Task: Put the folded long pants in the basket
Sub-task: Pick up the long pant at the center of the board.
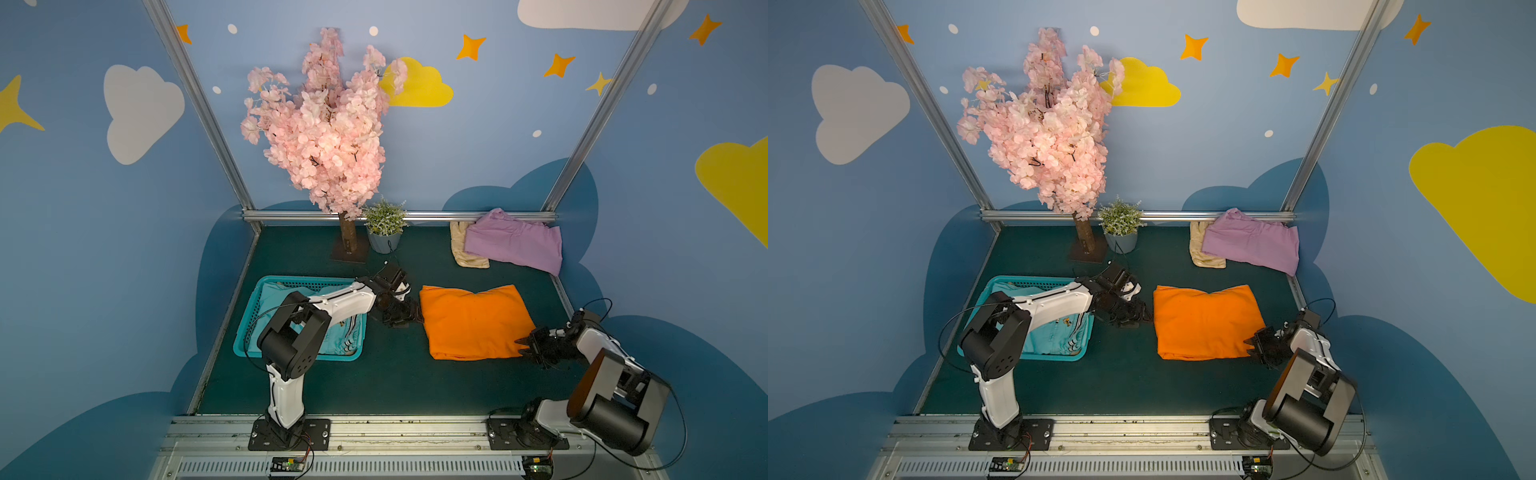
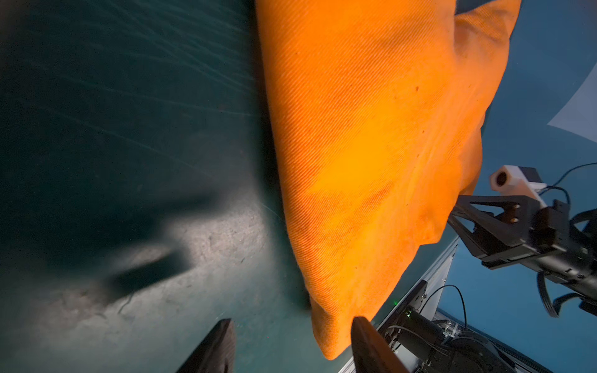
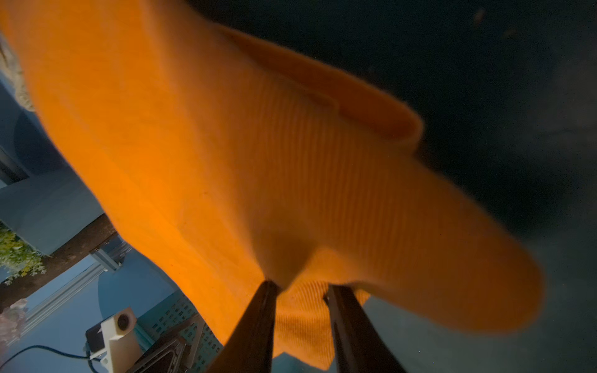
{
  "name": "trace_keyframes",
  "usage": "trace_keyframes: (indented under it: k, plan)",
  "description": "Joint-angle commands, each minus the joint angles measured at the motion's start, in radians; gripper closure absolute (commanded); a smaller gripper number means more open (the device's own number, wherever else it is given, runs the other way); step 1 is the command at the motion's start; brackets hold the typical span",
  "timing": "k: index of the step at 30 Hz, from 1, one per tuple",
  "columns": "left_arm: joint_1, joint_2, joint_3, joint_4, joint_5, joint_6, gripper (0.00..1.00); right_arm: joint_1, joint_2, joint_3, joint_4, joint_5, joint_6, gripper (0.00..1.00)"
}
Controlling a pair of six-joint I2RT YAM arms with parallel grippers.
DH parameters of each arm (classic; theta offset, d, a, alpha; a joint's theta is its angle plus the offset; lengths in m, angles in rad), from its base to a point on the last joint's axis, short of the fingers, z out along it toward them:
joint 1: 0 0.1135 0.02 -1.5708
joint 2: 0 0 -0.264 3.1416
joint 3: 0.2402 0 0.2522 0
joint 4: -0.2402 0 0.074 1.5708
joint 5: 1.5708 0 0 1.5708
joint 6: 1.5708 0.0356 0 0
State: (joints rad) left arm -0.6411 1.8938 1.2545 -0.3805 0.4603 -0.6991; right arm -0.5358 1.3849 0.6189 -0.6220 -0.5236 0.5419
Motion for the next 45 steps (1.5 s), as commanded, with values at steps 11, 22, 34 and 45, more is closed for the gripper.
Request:
trace_keyframes:
  k: [11, 22, 34, 45]
  plan:
    - [0.008, -0.011, 0.040, -0.061, 0.006, 0.044, 0.39, -0.022, -0.287, 0.144, -0.003, 0.036, -0.008, 0.41]
    - [0.007, 0.038, 0.042, 0.013, 0.036, -0.017, 0.36, -0.014, 0.123, 0.445, -0.005, -0.027, -0.159, 0.21]
    - [0.027, 0.092, 0.057, 0.019, 0.014, -0.017, 0.36, 0.031, 0.474, 0.505, 0.036, -0.032, -0.232, 0.21]
    - [0.034, 0.139, 0.046, 0.125, 0.068, -0.053, 0.37, 0.090, 0.517, 0.474, 0.037, -0.154, -0.269, 0.33]
